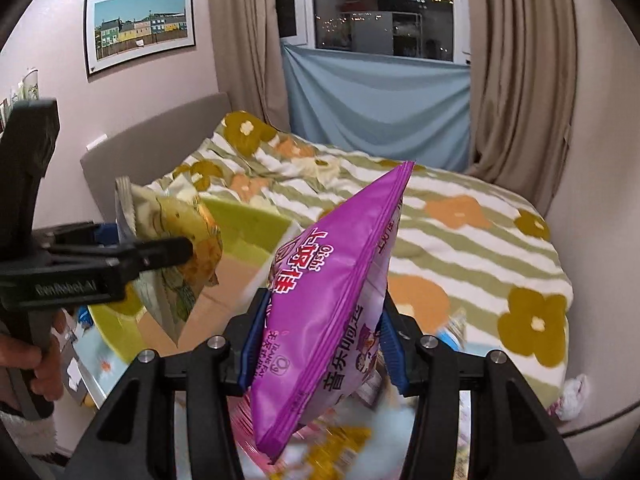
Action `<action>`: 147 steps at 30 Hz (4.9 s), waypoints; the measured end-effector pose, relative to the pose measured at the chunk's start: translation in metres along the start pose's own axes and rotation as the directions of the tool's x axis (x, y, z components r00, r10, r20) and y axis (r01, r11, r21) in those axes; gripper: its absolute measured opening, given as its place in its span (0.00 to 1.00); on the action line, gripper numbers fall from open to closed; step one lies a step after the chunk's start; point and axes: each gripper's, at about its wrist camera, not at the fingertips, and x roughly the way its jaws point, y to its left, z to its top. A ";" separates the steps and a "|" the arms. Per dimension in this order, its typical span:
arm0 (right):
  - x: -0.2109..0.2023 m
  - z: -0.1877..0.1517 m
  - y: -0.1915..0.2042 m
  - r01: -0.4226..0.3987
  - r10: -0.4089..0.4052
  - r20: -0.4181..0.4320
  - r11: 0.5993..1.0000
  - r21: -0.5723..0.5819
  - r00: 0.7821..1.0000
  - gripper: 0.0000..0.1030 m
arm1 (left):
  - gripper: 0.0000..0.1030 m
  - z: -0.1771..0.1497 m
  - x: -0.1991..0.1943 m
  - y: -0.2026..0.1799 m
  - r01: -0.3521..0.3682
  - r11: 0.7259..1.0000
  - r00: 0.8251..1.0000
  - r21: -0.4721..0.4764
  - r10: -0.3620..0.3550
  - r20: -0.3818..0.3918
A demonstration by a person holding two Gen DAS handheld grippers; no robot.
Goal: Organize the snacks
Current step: 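Carry both bags over the yellow box and open both tools to drop them, then move both tools back over the snack heap, then grasp a blue-white bag with the left tool while the right grasps a white printed bag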
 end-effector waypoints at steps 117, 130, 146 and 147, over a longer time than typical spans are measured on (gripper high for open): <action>-0.110 -0.227 -0.118 0.189 -0.076 -0.269 0.885 0.425 0.960 1.00 | 1.00 -0.223 0.043 -0.202 0.268 0.962 0.898 0.058 -0.228 -0.375; -0.071 -0.279 -0.134 0.110 0.077 -0.307 0.829 0.548 0.949 1.00 | 0.82 -0.259 0.087 -0.222 0.264 0.963 0.871 0.052 -0.215 -0.443; -0.051 -0.292 -0.134 0.061 0.165 -0.314 0.796 0.602 0.935 1.00 | 0.64 -0.255 0.064 -0.223 0.247 0.962 0.897 0.118 -0.180 -0.404; -0.050 -0.292 -0.133 0.059 0.169 -0.315 0.796 0.602 0.934 1.00 | 0.64 -0.253 0.061 -0.223 0.242 0.961 0.901 0.132 -0.172 -0.398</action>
